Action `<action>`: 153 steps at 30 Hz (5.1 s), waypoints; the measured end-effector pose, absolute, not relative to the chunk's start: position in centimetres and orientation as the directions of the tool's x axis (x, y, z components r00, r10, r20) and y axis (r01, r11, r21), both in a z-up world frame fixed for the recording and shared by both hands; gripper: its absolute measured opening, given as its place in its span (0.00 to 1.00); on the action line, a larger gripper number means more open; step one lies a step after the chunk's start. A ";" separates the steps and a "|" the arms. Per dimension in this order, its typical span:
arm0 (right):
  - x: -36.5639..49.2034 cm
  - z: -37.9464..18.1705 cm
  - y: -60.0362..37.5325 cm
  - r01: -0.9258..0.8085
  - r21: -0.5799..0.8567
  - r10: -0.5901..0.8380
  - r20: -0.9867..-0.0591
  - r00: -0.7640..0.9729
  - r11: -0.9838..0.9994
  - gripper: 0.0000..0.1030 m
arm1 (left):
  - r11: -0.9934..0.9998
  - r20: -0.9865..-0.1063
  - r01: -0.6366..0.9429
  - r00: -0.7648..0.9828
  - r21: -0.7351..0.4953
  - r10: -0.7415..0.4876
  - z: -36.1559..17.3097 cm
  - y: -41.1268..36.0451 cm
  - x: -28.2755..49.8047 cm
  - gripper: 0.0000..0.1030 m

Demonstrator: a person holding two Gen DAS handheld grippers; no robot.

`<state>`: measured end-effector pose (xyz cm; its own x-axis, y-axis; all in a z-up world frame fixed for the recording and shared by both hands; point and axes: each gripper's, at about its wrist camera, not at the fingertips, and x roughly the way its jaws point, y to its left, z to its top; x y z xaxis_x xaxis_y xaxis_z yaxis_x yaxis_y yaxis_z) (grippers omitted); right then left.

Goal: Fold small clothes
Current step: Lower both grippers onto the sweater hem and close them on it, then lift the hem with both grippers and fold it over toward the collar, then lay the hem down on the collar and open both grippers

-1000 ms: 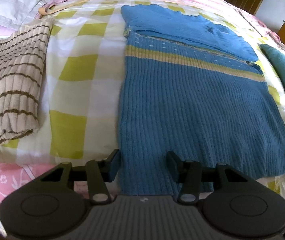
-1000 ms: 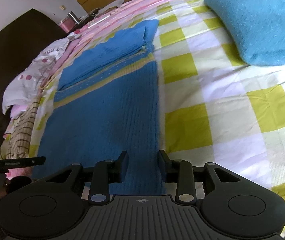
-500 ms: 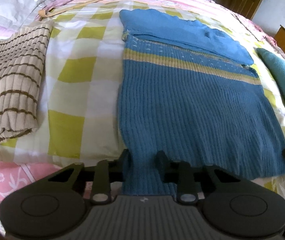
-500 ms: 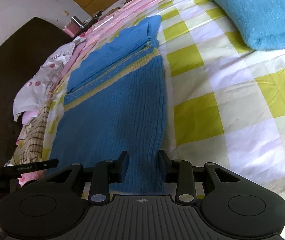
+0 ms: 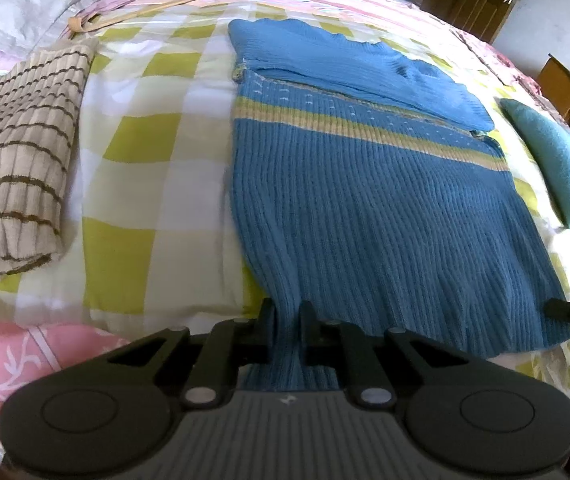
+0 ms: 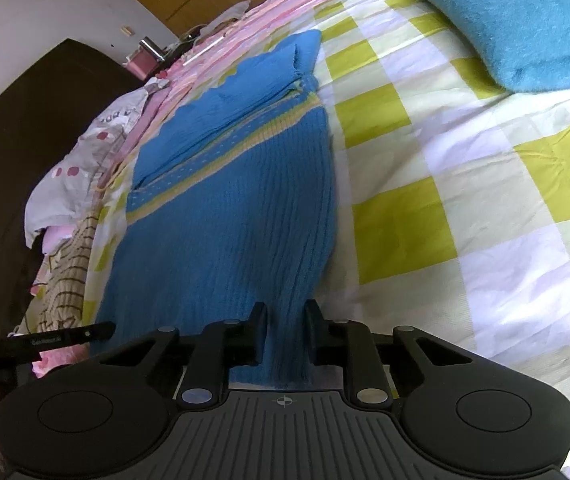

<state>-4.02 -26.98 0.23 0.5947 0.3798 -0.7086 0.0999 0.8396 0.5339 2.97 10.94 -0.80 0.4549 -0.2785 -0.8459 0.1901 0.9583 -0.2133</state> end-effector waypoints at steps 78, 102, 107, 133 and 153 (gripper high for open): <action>12.4 4.7 -30.6 0.053 0.871 0.482 -0.320 0.816 0.489 0.11 | 0.629 -0.358 0.172 0.696 -0.758 -0.622 2.0 12.9 19.3 0.14; 25.0 -0.5 -32.4 0.233 0.804 0.328 -0.462 0.824 0.547 0.11 | 0.665 -0.425 0.027 0.749 -0.746 -0.507 -3.0 13.4 27.5 0.14; 25.9 -0.8 -32.0 0.252 0.782 0.302 -0.484 0.821 0.570 0.11 | 0.673 -0.434 0.005 0.760 -0.740 -0.484 -3.4 13.7 27.5 0.14; 26.3 -1.1 -32.4 0.287 0.767 0.263 -0.505 0.822 0.574 0.24 | 0.700 -0.428 -0.021 0.804 -0.714 -0.412 -2.4 14.2 26.9 0.33; 22.4 2.0 -31.0 0.293 0.536 0.081 -0.568 0.819 0.792 0.36 | 0.819 -0.479 -0.034 0.825 -0.573 -0.301 -1.3 12.3 26.2 0.34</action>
